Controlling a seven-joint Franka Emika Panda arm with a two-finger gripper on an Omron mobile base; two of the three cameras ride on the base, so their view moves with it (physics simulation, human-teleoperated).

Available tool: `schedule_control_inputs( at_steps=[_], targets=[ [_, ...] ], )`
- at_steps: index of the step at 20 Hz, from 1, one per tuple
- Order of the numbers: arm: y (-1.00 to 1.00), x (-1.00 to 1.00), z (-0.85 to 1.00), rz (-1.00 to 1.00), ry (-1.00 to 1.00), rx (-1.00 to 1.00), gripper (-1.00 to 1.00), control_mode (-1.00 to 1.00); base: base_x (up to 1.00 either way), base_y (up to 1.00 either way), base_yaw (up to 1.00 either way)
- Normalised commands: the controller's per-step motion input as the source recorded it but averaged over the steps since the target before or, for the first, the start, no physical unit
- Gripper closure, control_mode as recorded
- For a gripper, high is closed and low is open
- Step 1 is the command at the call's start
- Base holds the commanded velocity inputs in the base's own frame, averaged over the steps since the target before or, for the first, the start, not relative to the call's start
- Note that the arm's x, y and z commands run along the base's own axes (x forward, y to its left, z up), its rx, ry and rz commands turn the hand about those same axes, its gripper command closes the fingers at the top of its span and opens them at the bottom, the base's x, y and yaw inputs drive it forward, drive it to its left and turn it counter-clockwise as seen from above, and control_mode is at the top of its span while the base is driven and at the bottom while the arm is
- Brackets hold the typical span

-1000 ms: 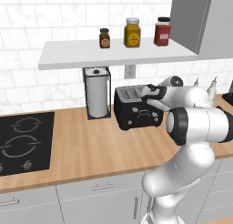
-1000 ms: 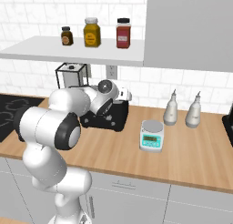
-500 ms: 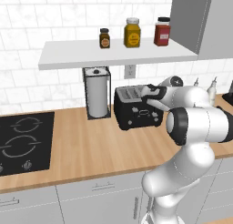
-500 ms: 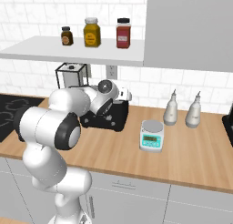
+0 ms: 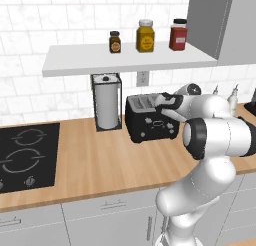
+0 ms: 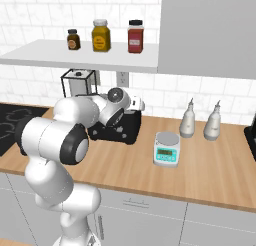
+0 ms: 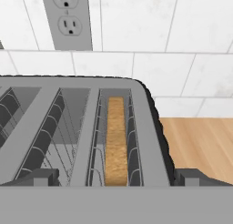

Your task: Start the toaster. Once the lever pops up, take the bread to the plate on the dining counter.

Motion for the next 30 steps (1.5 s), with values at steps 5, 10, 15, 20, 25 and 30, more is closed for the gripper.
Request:
schedule_control_inputs(
  at_steps=[5,10,15,20,25,30],
  targets=[
    [0.00,0.00,0.00,0.00,0.00,0.00,-1.00,-1.00,0.00,0.00,0.00],
    [0.00,0.00,0.00,0.00,0.00,0.00,-1.00,-1.00,0.00,0.00,0.00],
    [0.00,0.00,0.00,0.00,0.00,0.00,-1.00,-1.00,0.00,0.00,0.00],
    [0.00,0.00,0.00,0.00,0.00,0.00,-1.00,-1.00,0.00,0.00,0.00],
    [0.00,0.00,0.00,0.00,0.00,0.00,-1.00,-1.00,0.00,0.00,0.00],
    [0.00,0.00,0.00,0.00,0.00,0.00,-1.00,-1.00,0.00,0.00,0.00]
  ],
)
